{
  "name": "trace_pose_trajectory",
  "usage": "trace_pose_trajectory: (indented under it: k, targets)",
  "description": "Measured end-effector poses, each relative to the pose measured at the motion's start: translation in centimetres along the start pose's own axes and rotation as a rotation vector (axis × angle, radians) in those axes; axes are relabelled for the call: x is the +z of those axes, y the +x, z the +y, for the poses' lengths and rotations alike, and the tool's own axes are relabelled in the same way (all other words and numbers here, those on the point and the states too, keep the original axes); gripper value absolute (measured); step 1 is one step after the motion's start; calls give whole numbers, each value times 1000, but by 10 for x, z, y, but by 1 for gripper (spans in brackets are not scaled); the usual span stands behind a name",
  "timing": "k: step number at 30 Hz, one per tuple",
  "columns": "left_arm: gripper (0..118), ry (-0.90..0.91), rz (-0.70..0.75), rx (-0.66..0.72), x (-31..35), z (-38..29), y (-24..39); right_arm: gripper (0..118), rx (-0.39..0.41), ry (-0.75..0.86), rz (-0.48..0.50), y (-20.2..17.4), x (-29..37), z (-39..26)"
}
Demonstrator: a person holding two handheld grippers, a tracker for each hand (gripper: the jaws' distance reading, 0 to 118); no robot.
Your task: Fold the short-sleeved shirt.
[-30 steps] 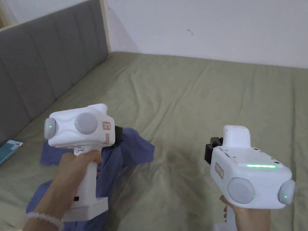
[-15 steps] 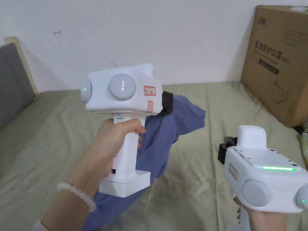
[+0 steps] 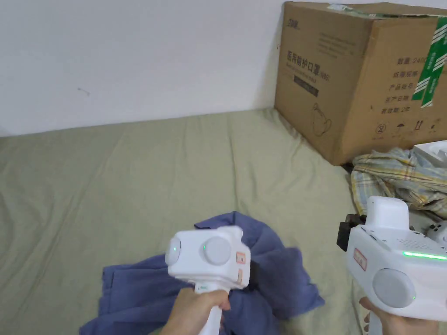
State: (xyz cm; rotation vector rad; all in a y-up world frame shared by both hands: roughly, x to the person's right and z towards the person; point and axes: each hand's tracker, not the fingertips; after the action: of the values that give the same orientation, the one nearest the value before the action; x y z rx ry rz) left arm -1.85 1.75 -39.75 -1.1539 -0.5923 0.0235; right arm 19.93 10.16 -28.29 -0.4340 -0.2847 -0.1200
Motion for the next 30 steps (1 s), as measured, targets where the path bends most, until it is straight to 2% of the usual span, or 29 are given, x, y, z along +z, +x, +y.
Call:
trace_pose_trajectory:
  k: [6, 8, 9, 11, 12, 13, 17, 18, 19, 20, 21, 22, 26, 30]
  targets:
    - [10, 42, -6, 45, -11, -17, -17, 0, 44, -58, 50, -27, -6, -11]
    - [14, 36, -6, 40, -8, -14, -18, 0, 62, -68, 74, -38, -7, -15]
    - [31, 32, -11, 29, -6, -15, -19, 0, 73, -74, 82, -43, -8, -16]
    - [91, 18, -21, 16, -3, -17, -21, 0, 93, -87, 101, -51, -15, -21]
    - [114, 19, -24, 17, 1, -19, -23, 0, 99, -90, 109, -55, -16, -22]
    - [118, 41, -26, 24, 9, -22, -27, 0, 105, -96, 118, -59, -16, -22]
    - [114, 102, -19, 91, 50, -24, -56, 0, 124, -112, 152, -77, -17, -21]
    - [106, 137, -17, 118, 63, -26, -66, 0, 130, -112, 160, -81, -16, -21]
    - [91, 168, -9, 147, 77, -29, -76, 0, 138, -113, 166, -85, -16, -22]
    - [66, 188, 0, 175, 92, -33, -87, 0, 145, -114, 176, -90, -16, -22]
    - [23, 200, 22, 191, 101, -38, -97, 0, 150, -115, 186, -94, -16, -22]
    - [1, 213, 57, 190, 109, -48, -107, 0, 154, -117, 194, -98, -13, -22]
    - [0, 200, 225, 228, 122, -97, -146, 0, 171, -134, 229, -114, -15, -31]
    - [0, 203, 254, 344, 127, -133, -180, 0, 193, -187, 261, -129, -23, -44]
